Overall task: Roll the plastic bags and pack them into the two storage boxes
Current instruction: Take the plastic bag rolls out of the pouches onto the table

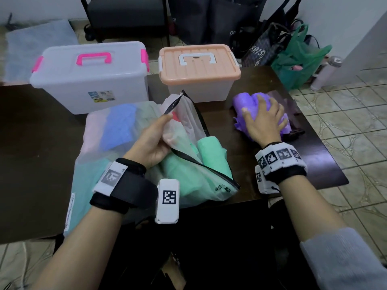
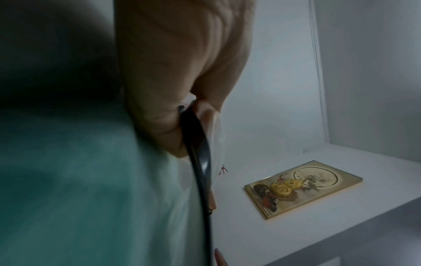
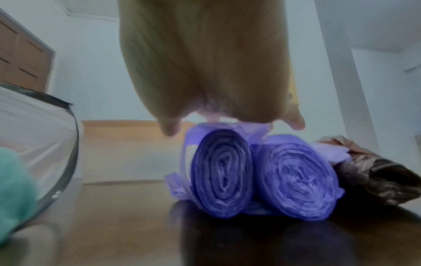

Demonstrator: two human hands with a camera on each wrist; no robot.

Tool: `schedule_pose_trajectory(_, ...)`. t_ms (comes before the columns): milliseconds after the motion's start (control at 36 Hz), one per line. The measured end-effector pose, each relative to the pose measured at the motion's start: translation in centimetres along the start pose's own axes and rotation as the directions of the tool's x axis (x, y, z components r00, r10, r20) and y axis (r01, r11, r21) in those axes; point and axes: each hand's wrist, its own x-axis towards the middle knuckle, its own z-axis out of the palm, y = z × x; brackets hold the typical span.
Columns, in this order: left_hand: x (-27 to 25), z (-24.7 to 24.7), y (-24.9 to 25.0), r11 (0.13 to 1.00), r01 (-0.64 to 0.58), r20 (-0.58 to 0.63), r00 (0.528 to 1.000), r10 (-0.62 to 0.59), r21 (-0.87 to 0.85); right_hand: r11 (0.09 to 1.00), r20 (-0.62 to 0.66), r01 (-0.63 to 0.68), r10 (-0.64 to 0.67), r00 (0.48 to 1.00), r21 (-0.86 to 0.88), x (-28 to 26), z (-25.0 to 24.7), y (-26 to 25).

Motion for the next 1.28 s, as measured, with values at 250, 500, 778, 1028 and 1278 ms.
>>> schedule_pose_trajectory(250, -1.3, -0.5, -0.2, 0.932, 0.005, -0.042, 0.999, 0.011, 0.361, 0.995, 0.396, -0.015, -0.025, 0.918, 0.098, -7.7, 0.8, -2.9)
schedule_pose_trajectory(500, -2.4, 0.6, -0.8, 0.982, -0.011, -0.008, 1.0, 0.013, 0.187, 0.996, 0.614, -0.084, 0.057, 0.787, 0.015, -8.9, 1.1, -2.7)
schedule_pose_trajectory(778, -2.4, 1.9, -2.2, 0.993, -0.105, -0.132, 0.985, 0.111, 0.051, 0.672, 0.588, -0.51, 0.135, 0.798, 0.537, -7.7, 0.5, -3.1)
schedule_pose_trajectory(1028, -2.7, -0.1, -3.2, 0.983, -0.167, -0.176, 0.968, 0.177, 0.074, 0.177, 0.474, -0.479, 0.071, 0.878, 0.86, -7.5, -0.7, -3.3)
schedule_pose_trajectory(1278, -2.8, 0.1, -3.2, 0.978, -0.195, -0.214, 0.954, 0.208, 0.08, 0.455, 0.389, -0.352, 0.011, 0.921, 0.818, -7.1, -3.0, -1.9)
